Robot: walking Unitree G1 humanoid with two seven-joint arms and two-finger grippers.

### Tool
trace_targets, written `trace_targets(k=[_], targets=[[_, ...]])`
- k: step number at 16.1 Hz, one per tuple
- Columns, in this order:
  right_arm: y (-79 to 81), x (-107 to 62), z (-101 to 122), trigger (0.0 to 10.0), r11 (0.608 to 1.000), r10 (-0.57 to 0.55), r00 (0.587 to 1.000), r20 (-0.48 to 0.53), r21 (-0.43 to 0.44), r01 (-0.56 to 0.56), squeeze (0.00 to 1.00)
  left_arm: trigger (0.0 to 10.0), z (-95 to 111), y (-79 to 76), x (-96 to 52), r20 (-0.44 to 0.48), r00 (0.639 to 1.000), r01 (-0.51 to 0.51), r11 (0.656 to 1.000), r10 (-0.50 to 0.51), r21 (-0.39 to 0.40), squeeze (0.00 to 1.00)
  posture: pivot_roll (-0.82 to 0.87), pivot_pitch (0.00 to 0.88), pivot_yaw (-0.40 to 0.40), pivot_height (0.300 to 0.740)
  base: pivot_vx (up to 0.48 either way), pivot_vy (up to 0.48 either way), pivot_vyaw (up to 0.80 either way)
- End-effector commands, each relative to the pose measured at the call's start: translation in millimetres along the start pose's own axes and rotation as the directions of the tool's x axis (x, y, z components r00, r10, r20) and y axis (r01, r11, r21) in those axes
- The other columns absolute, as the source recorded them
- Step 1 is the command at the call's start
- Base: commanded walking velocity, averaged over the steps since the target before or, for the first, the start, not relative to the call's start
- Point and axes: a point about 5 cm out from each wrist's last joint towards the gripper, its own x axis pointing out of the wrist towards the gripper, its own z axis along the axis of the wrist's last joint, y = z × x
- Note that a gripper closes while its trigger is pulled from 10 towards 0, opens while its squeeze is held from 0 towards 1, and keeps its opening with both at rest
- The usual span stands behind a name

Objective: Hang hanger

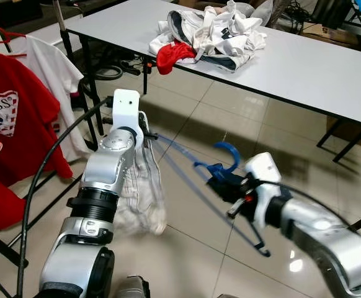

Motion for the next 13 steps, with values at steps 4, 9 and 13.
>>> trace_targets(k=[4, 9, 13], targets=[[-2.2, 1.2, -9, 10.0, 1.000, 0.000, 0.997, -0.075, 0.013, 0.001, 0.00, 10.0, 33, 11.8, 0.0, 0.106, 0.994, -0.030, 0.998, 0.025, 0.051, 0.00, 0.03, 0.090, -0.104, 0.740, 0.000, 0.000, 0.00], [-6.2, 6.7, -30, 10.0, 0.993, -0.104, 0.979, -0.175, 0.036, 0.112, 0.00, 10.0, 50, 6.9, -11.2, 0.120, 0.992, 0.029, 0.999, -0.033, 0.037, 0.00, 0.06, 0.114, -0.096, 0.740, 0.000, 0.000, 0.00], [-2.0, 34.0, -36, 10.0, 0.992, -0.071, 0.986, -0.148, 0.094, 0.085, 0.00, 10.0, 66, -18.2, -17.2, 0.125, 0.985, 0.120, 0.992, -0.115, -0.026, 0.00, 0.13, 0.123, -0.097, 0.740, 0.000, 0.000, 0.00]])
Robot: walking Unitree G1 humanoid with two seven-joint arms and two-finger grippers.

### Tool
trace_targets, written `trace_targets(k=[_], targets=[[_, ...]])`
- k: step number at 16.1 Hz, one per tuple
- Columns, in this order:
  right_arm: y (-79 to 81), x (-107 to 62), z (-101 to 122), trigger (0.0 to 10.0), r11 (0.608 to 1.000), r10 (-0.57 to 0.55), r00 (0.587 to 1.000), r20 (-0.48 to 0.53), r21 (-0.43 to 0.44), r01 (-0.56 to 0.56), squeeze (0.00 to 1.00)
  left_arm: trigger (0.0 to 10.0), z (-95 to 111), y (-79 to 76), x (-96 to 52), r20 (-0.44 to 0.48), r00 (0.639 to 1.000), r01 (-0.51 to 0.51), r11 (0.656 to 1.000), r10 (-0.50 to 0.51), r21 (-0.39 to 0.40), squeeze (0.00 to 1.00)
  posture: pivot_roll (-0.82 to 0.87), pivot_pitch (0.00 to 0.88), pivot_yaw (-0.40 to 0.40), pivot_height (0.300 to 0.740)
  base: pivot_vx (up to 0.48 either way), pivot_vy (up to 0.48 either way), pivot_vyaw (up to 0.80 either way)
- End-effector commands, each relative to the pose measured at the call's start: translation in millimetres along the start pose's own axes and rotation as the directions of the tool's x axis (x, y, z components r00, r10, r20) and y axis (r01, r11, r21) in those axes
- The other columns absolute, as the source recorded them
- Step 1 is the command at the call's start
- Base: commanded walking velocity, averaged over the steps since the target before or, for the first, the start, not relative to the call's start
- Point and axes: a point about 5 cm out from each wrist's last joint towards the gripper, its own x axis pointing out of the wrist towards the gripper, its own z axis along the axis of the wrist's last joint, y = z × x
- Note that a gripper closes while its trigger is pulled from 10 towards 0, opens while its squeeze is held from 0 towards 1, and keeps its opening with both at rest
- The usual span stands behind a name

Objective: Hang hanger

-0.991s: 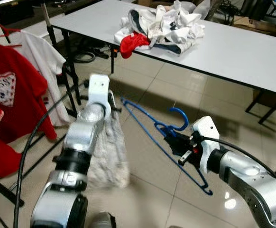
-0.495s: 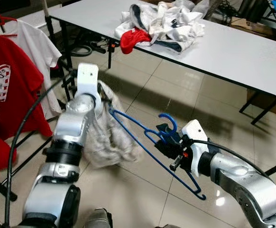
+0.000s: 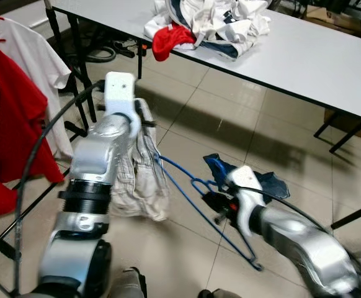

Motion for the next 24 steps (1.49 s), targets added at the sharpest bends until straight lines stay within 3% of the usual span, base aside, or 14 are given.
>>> trace_targets(k=[1, 5, 7, 9, 11, 12, 14, 15, 17, 19, 20, 22, 23, 24], targets=[[1.6, 4.8, 1, 10.0, 1.000, 0.003, 1.000, 0.011, -0.003, -0.003, 0.00, 10.0, 27, -11.6, -4.5, 0.092, 0.995, 0.040, 0.999, -0.043, 0.032, 0.00, 0.13, 0.123, -0.097, 0.740, 0.000, 0.000, 0.00], [3.6, 14.6, 9, 10.0, 1.000, -0.008, 0.998, 0.062, 0.030, 0.006, 0.00, 10.0, 29, -6.2, -8.0, 0.085, 0.996, 0.015, 0.998, -0.021, 0.063, 0.00, 0.16, 0.115, -0.092, 0.740, 0.000, 0.000, 0.00], [-9.8, 26.4, 8, 10.0, 0.988, -0.151, 0.987, 0.054, 0.042, 0.149, 0.00, 10.0, 35, -2.6, -12.1, 0.086, 0.996, 0.003, 0.998, -0.008, 0.057, 0.00, 0.17, 0.108, -0.089, 0.740, 0.000, 0.000, 0.00], [-27.6, 29.5, 11, 10.0, 0.933, -0.357, 0.931, 0.080, 0.088, 0.350, 0.00, 10.0, 45, -0.3, -16.3, 0.112, 0.994, -0.005, 0.999, 0.000, 0.047, 0.00, 0.19, 0.100, -0.092, 0.740, 0.000, 0.000, 0.00], [-38.4, 24.9, 12, 10.0, 0.889, -0.452, 0.886, 0.102, 0.128, 0.439, 0.00, 10.0, 52, 4.8, -19.5, 0.124, 0.992, -0.014, 0.999, 0.008, 0.049, 0.00, 0.19, 0.091, -0.093, 0.740, 0.000, 0.000, 0.00], [-54.2, 17.7, 14, 10.0, 0.822, -0.558, 0.821, 0.122, 0.211, 0.528, 0.00, 10.0, 57, 6.6, -22.2, 0.137, 0.991, -0.010, 0.998, 0.001, 0.059, 0.00, 0.20, 0.088, -0.095, 0.740, 0.000, 0.000, 0.00], [-69.4, 5.3, 29, 10.0, 0.757, -0.645, 0.736, 0.207, 0.308, 0.576, 0.00, 10.0, 59, 8.3, -26.6, 0.148, 0.989, -0.003, 0.997, -0.008, 0.077, 0.00, 0.20, 0.077, -0.099, 0.740, 0.000, 0.000, 0.00], [-69.5, 8.4, 32, 10.0, 0.788, -0.599, 0.770, 0.220, 0.333, 0.518, 0.00, 10.0, 60, 5.4, -27.1, 0.148, 0.989, 0.010, 0.998, -0.019, 0.061, 0.00, 0.20, 0.074, -0.101, 0.740, 0.000, 0.000, 0.00], [-50.0, 31.3, 25, 10.0, 0.871, -0.367, 0.910, 0.194, 0.415, 0.263, 0.00, 10.0, 61, -7.5, -26.7, 0.143, 0.989, 0.042, 0.998, -0.047, 0.041, 0.00, 0.22, 0.070, -0.109, 0.740, 0.000, 0.000, 0.00], [-34.1, 40.9, 20, 10.0, 0.887, -0.260, 0.944, 0.200, 0.435, 0.152, 0.00, 10.0, 62, -14.4, -26.6, 0.136, 0.989, 0.057, 0.998, -0.061, 0.029, 0.00, 0.23, 0.073, -0.112, 0.740, 0.000, 0.000, 0.00], [-22.7, 49.1, 12, 10.0, 0.892, -0.196, 0.962, 0.191, 0.443, 0.094, 0.00, 10.0, 64, -19.4, -27.5, 0.141, 0.987, 0.076, 0.997, -0.076, 0.009, 0.00, 0.25, 0.078, -0.109, 0.740, 0.000, 0.000, 0.00], [-19.1, 57.1, 3, 10.0, 0.876, -0.176, 0.972, 0.155, 0.476, 0.083, 0.00, 10.0, 66, -23.1, -29.9, 0.138, 0.986, 0.098, 0.995, -0.097, -0.005, 0.00, 0.25, 0.080, -0.102, 0.740, 0.000, 0.000, 0.00], [-20.4, 61.0, 0, 10.0, 0.857, -0.182, 0.973, 0.142, 0.507, 0.087, 0.00, 10.0, 66, -25.5, -30.9, 0.135, 0.985, 0.113, 0.994, -0.110, -0.009, 0.00, 0.25, 0.083, -0.097, 0.740, 0.000, 0.000, 0.00], [-25.2, 69.3, -7, 10.0, 0.808, -0.197, 0.976, 0.095, 0.580, 0.107, 0.00, 10.0, 66, -31.0, -33.6, 0.122, 0.981, 0.150, 0.989, -0.149, 0.005, 0.00, 0.26, 0.085, -0.095, 0.740, 0.000, 0.000, 0.00]])
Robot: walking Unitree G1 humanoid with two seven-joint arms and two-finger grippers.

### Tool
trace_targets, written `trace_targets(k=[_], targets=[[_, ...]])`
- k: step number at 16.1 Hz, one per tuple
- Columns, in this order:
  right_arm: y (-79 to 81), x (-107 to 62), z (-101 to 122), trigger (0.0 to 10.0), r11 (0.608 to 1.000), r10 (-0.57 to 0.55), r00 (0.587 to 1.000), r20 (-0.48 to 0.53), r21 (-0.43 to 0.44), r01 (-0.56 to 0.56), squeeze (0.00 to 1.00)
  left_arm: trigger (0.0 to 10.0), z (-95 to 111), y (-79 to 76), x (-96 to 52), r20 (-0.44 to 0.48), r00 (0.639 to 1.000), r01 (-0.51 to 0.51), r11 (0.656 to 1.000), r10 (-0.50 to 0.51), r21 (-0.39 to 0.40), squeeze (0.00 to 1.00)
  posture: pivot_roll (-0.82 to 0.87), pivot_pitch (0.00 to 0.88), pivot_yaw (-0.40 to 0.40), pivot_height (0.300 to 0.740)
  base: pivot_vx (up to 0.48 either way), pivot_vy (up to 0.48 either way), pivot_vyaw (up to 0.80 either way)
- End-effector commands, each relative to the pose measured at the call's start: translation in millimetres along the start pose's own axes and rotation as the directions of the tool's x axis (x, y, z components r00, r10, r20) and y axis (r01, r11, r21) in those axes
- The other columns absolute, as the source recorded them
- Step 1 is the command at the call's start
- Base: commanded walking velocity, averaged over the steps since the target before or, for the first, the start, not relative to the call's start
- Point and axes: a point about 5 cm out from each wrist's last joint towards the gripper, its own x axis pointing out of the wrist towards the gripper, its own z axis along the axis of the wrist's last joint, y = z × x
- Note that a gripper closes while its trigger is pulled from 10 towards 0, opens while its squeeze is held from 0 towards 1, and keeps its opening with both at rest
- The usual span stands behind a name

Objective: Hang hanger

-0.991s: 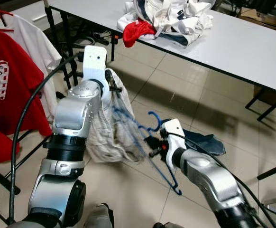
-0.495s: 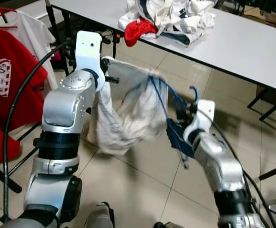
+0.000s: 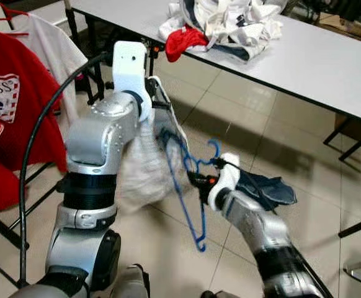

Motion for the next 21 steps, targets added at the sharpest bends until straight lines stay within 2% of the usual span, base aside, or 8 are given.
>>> trace_targets(k=[1, 3, 4, 8, 11, 16, 18, 21], targets=[[-7.2, 0.3, 1, 10.0, 0.999, -0.020, 1.000, 0.008, 0.040, 0.020, 0.00, 10.0, 19, -13.4, -6.6, 0.069, 0.995, 0.068, 0.998, -0.069, 0.020, 0.00, 0.27, 0.089, -0.093, 0.740, 0.000, 0.000, 0.00], [-11.6, 5.0, 9, 10.0, 0.996, -0.083, 0.994, 0.066, -0.026, 0.085, 0.00, 10.0, 24, -15.8, -10.0, 0.082, 0.993, 0.084, 0.996, -0.085, 0.019, 0.00, 0.28, 0.092, -0.096, 0.740, 0.000, 0.000, 0.00], [-15.6, 5.5, 12, 10.0, 0.991, -0.116, 0.989, 0.088, 0.079, 0.109, 0.00, 10.0, 25, -18.0, -12.3, 0.083, 0.991, 0.105, 0.994, -0.106, 0.024, 0.00, 0.28, 0.093, -0.099, 0.740, 0.000, 0.000, 0.00], [3.0, 10.0, -7, 10.0, 0.995, 0.101, 0.993, -0.067, 0.007, -0.101, 0.00, 10.0, 16, -23.4, -20.1, 0.044, 0.983, 0.170, 0.978, -0.176, 0.117, 0.00, 0.28, 0.085, -0.105, 0.740, 0.000, 0.000, 0.00], [7.5, 15.8, 10, 10.0, 0.997, 0.076, 0.993, 0.090, 0.009, -0.077, 0.00, 10.0, 0, -29.8, -29.9, -0.059, 0.952, 0.305, 0.919, -0.300, 0.249, 0.00, 0.29, 0.076, -0.117, 0.740, 0.000, 0.000, 0.00], [-2.8, 8.4, 77, 10.0, 0.998, 0.002, 0.913, 0.409, 0.064, -0.030, 0.00, 10.0, -19, 5.6, -42.4, -0.204, 0.941, 0.327, 0.873, -0.269, 0.362, 0.00, 0.30, 0.063, -0.149, 0.740, 0.000, 0.000, 0.00], [-10.3, 2.0, 96, 10.0, 0.998, -0.033, 0.868, 0.495, 0.062, 0.002, 0.00, 10.0, -11, 8.0, -49.3, -0.198, 0.924, 0.372, 0.891, -0.328, 0.260, 0.00, 0.31, 0.069, -0.154, 0.740, 0.000, 0.000, 0.00], [-6.6, -1.9, 114, 10.0, 1.000, -0.024, 0.815, 0.579, 0.002, 0.027, 0.00, 10.0, 11, -7.2, -54.4, -0.094, 0.853, 0.519, 0.853, -0.513, 0.049, 0.00, 0.32, 0.072, -0.143, 0.740, 0.000, 0.000, 0.00]])
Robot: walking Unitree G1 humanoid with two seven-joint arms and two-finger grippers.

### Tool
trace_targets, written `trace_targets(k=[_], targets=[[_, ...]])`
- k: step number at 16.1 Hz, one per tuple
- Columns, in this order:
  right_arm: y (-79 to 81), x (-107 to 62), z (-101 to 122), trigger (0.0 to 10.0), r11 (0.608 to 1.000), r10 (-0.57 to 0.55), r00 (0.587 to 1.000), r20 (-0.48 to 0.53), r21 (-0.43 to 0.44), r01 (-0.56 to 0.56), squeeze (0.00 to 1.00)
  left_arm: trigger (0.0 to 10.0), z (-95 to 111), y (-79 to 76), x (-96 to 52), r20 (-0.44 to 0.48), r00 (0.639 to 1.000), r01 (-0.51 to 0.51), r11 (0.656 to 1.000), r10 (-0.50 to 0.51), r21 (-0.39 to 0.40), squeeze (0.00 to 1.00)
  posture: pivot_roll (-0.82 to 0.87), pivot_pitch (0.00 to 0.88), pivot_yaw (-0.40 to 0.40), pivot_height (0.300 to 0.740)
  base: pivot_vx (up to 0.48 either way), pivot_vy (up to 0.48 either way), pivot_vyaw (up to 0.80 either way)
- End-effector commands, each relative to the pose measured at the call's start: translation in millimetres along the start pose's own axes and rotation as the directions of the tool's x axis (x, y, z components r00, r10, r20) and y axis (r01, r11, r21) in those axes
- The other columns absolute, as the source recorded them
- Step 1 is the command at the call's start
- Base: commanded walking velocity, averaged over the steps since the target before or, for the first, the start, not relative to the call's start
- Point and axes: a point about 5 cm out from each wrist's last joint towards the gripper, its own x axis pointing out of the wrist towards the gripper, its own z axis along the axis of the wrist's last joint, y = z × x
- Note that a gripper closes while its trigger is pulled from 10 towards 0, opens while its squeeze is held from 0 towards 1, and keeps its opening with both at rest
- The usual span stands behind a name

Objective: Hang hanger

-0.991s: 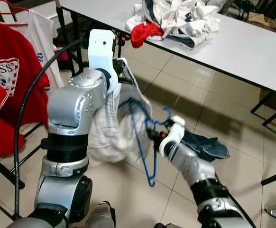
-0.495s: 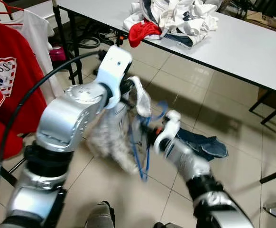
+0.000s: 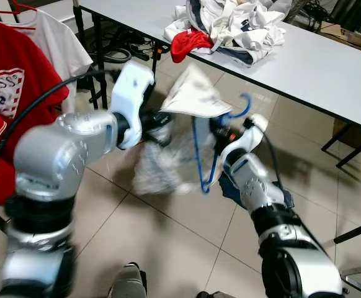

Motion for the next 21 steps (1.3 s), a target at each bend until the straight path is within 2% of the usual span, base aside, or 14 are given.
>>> trace_targets(k=[1, 3, 5, 6, 7, 9, 10, 13, 15, 17, 18, 20, 21], targets=[[-6.1, 1.8, 22, 10.0, 0.999, -0.023, 0.994, 0.107, -0.046, 0.028, 0.00, 10.0, 21, -6.8, -5.9, 0.068, 0.994, 0.086, 0.996, -0.086, -0.002, 0.00, 0.33, 0.072, -0.138, 0.740, 0.000, 0.000, 0.00], [-3.8, 3.6, 29, 10.0, 0.994, -0.003, 0.990, 0.143, -0.104, 0.018, 0.00, 10.0, 32, -3.5, -8.6, 0.089, 0.990, 0.116, 0.993, -0.113, -0.036, 0.00, 0.33, 0.071, -0.133, 0.740, 0.000, 0.000, 0.00], [-3.5, 2.2, 37, 10.0, 0.984, 0.017, 0.980, 0.199, -0.176, 0.019, 0.00, 10.0, 50, 8.4, -12.8, 0.153, 0.984, 0.105, 0.989, -0.089, -0.100, 0.00, 0.33, 0.067, -0.128, 0.740, 0.000, 0.000, 0.00], [-6.0, -2.0, 41, 10.0, 0.978, 0.017, 0.966, 0.257, -0.207, 0.038, 0.00, 10.0, 66, 16.5, -14.3, 0.227, 0.973, 0.095, 0.976, -0.049, -0.198, 0.00, 0.33, 0.065, -0.128, 0.740, 0.000, 0.000, 0.00], [-6.8, -3.3, 41, 10.0, 0.977, 0.016, 0.963, 0.268, -0.211, 0.042, 0.00, 10.0, 70, 19.3, -14.6, 0.247, 0.969, 0.089, 0.970, -0.031, -0.226, 0.00, 0.33, 0.062, -0.129, 0.740, 0.000, 0.000, 0.00], [-13.7, -12.5, 31, 10.0, 0.962, 0.000, 0.955, 0.298, -0.260, 0.081, 0.00, 10.0, 92, 32.5, -16.1, 0.330, 0.942, 0.055, 0.939, 0.064, -0.338, 0.00, 0.33, 0.059, -0.135, 0.740, 0.000, 0.000, 0.00], [-17.6, -17.6, 20, 10.0, 0.952, -0.001, 0.962, 0.272, -0.294, 0.084, 0.00, 10.0, 104, 36.4, -17.1, 0.360, 0.930, 0.071, 0.921, 0.078, -0.383, 0.00, 0.33, 0.059, -0.135, 0.740, 0.000, 0.000, 0.00], [-29.7, -30.5, -3, 10.0, 0.914, -0.049, 0.976, 0.210, -0.385, 0.129, 0.00, 10.0, 126, 42.8, -18.1, 0.401, 0.900, 0.014, 0.906, 0.173, -0.424, 0.00, 0.34, 0.058, -0.136, 0.740, 0.000, 0.000, 0.00], [-34.7, -36.0, -11, 10.0, 0.906, -0.074, 0.978, 0.195, -0.396, 0.147, 0.00, 10.0, 129, 41.4, -15.7, 0.395, 0.902, -0.004, 0.915, 0.178, -0.403, 0.00, 0.34, 0.053, -0.127, 0.740, 0.000, 0.000, 0.00], [-37.9, -36.9, -9, 10.0, 0.898, -0.088, 0.976, 0.200, -0.408, 0.164, 0.00, 10.0, 123, 38.0, -10.6, 0.360, 0.915, -0.042, 0.932, 0.180, -0.360, 0.00, 0.33, 0.050, -0.125, 0.740, 0.000, 0.000, 0.00], [-40.0, -35.7, -4, 10.0, 0.901, -0.104, 0.971, 0.215, -0.394, 0.184, 0.00, 10.0, 114, 35.9, -5.6, 0.324, 0.926, -0.091, 0.946, 0.195, -0.310, 0.00, 0.33, 0.047, -0.127, 0.740, 0.000, 0.000, 0.00], [-40.7, -31.5, 4, 10.0, 0.935, -0.132, 0.964, 0.232, -0.295, 0.199, 0.00, 10.0, 100, 33.9, -0.8, 0.285, 0.934, -0.156, 0.964, 0.215, -0.215, 0.00, 0.32, 0.045, -0.134, 0.740, 0.000, 0.000, 0.00], [-35.7, -28.1, 10, 10.0, 0.951, -0.109, 0.963, 0.246, -0.257, 0.173, 0.00, 10.0, 88, 39.0, 0.9, 0.256, 0.928, -0.238, 0.960, 0.269, -0.144, 0.00, 0.31, 0.044, -0.135, 0.740, 0.000, 0.000, 0.00]])
